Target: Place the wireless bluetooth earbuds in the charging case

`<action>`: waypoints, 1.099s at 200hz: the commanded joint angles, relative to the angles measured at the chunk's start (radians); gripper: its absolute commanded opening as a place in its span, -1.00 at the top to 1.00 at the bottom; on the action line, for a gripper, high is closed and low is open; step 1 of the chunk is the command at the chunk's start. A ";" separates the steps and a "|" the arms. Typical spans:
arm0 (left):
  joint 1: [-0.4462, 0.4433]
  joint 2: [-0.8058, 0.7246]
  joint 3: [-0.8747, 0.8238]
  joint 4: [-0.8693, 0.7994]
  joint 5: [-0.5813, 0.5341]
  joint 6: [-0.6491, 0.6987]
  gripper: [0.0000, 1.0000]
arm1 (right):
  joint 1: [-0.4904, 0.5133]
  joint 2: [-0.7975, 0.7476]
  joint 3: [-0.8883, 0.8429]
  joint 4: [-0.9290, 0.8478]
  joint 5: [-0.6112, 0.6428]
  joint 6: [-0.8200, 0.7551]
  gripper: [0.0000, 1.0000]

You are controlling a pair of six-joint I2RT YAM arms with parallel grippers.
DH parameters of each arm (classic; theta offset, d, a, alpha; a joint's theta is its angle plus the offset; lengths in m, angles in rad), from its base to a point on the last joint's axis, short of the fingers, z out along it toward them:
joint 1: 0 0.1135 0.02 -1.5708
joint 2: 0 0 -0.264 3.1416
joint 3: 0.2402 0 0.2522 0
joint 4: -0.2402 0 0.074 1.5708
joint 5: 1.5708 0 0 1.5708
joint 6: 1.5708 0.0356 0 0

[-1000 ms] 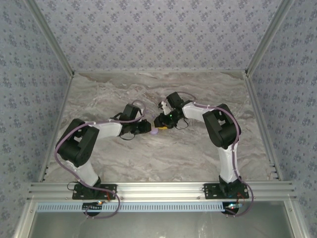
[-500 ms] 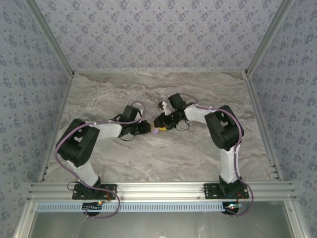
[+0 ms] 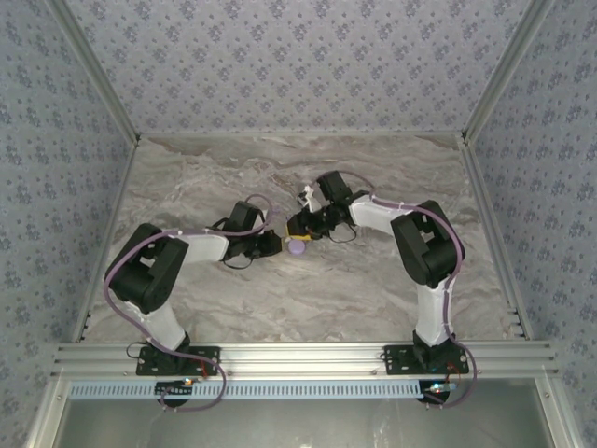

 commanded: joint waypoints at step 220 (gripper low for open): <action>-0.011 0.029 0.051 0.090 0.089 0.043 0.43 | -0.023 0.019 -0.033 -0.070 0.154 -0.024 0.04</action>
